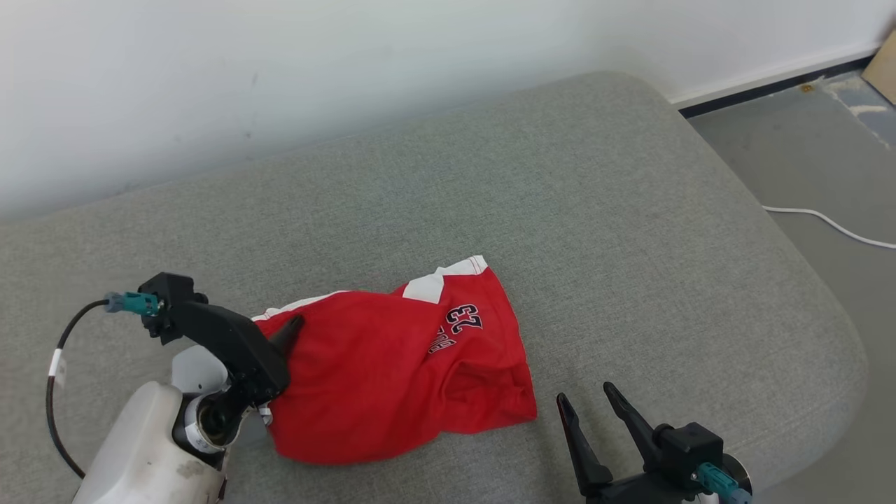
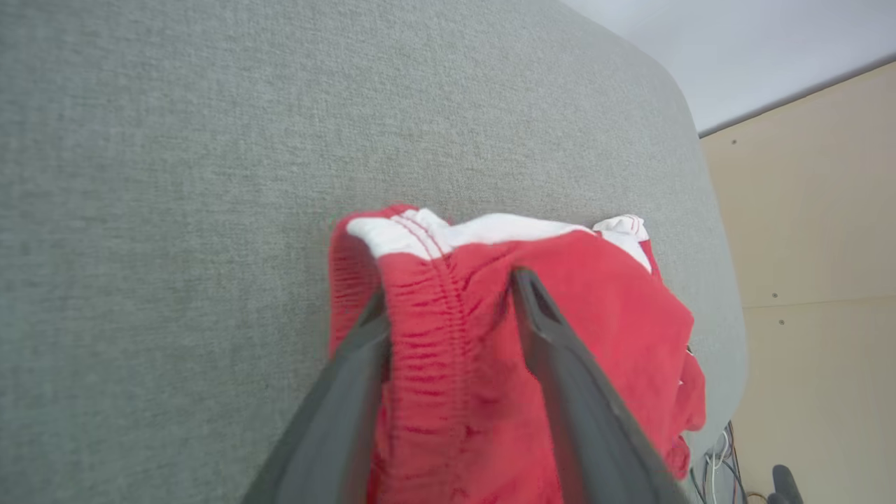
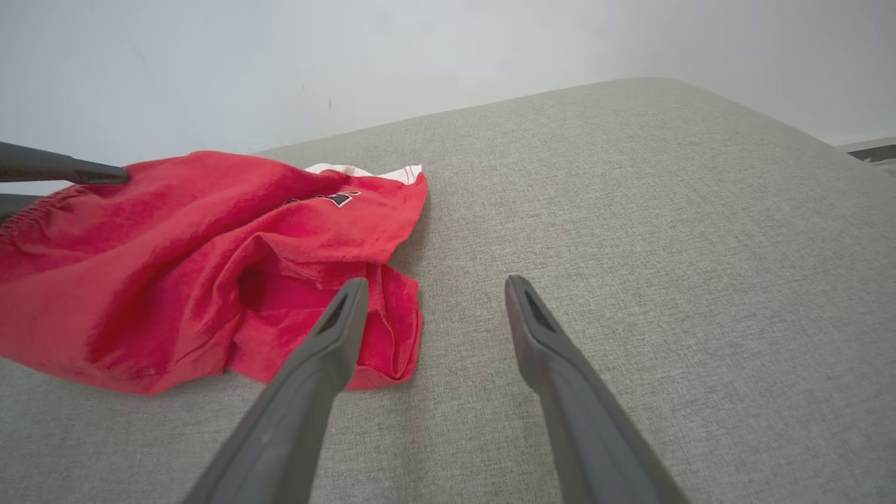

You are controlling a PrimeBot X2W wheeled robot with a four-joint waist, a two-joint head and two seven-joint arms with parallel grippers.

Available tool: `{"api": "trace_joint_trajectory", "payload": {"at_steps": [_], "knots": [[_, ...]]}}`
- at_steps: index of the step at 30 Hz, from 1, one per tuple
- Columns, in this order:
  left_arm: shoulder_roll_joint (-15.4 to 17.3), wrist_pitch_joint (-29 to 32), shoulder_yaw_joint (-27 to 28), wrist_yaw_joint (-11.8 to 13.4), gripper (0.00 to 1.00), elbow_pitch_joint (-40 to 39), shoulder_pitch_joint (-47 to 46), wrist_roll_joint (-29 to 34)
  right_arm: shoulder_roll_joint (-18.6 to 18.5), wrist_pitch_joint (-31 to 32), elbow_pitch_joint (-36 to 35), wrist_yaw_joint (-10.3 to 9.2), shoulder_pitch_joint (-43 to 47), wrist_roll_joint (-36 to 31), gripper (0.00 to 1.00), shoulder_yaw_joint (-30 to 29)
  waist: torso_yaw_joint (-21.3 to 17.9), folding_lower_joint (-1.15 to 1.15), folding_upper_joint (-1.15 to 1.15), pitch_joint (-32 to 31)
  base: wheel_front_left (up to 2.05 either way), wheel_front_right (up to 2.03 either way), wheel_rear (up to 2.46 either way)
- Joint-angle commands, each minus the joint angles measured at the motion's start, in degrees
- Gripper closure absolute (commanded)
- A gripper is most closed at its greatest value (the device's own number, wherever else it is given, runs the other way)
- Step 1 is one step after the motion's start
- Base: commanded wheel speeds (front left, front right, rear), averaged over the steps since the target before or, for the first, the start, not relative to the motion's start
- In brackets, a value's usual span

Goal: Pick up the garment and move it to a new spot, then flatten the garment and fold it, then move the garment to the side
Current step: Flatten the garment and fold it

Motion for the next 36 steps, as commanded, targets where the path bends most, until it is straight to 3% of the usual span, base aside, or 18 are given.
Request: {"api": "trace_joint_trajectory", "payload": {"at_steps": [1, 6, 13, 22, 25, 31, 36], "knots": [[0.17, 0.04, -0.16, -0.34, 1.00, 0.03, -0.41, 0.53, -0.03, -0.40, 0.06, -0.14, -0.51, 0.25, 0.00, 0.06, -0.25, -0.01, 0.00, 0.22, 0.00, 0.00, 0.00], [1.45, -9.31, -0.91, -2.32, 1.00, -1.81, -2.68, 5.31, -0.02, -0.68, 0.40, -0.14, -0.88, 0.31, 0.00, -0.05, -0.30, -0.01, 0.00, 0.49, 0.00, 0.00, 0.00], [0.59, -26.21, -6.38, -8.54, 1.00, -3.88, -10.34, 15.71, -0.02, -0.98, 0.98, -0.14, -1.38, 0.37, 0.00, 0.53, -0.64, -0.01, 0.00, 0.38, 0.00, 0.00, 0.00], [-5.91, -35.68, -13.96, -11.89, 1.00, -8.53, -19.89, 16.70, -0.02, -1.16, 1.72, -0.14, -1.13, 0.91, 0.00, 0.14, -0.52, -0.01, 0.00, -0.25, 0.00, 0.00, 0.00], [-6.04, -36.64, -20.12, -11.94, 1.00, -12.70, -20.41, 16.50, -0.02, -1.27, 1.73, -0.14, -0.59, 0.76, 0.00, -0.44, 1.00, -0.01, 0.00, -0.39, 0.00, 0.00, 0.00], [2.79, -35.30, -37.96, -11.86, 1.00, -19.02, -13.10, 12.00, -0.02, -1.43, 1.91, -0.14, 0.03, 1.07, 0.00, -0.32, 5.07, -0.01, 0.00, -1.34, 0.00, 0.00, 0.00], [10.11, -33.38, -46.43, -11.88, 1.00, -20.98, -4.64, 7.99, -0.04, -1.40, 2.10, -0.15, 0.81, 0.48, 0.00, -0.59, 8.81, -0.01, 0.00, -2.43, 0.00, 0.00, 0.00]]}}
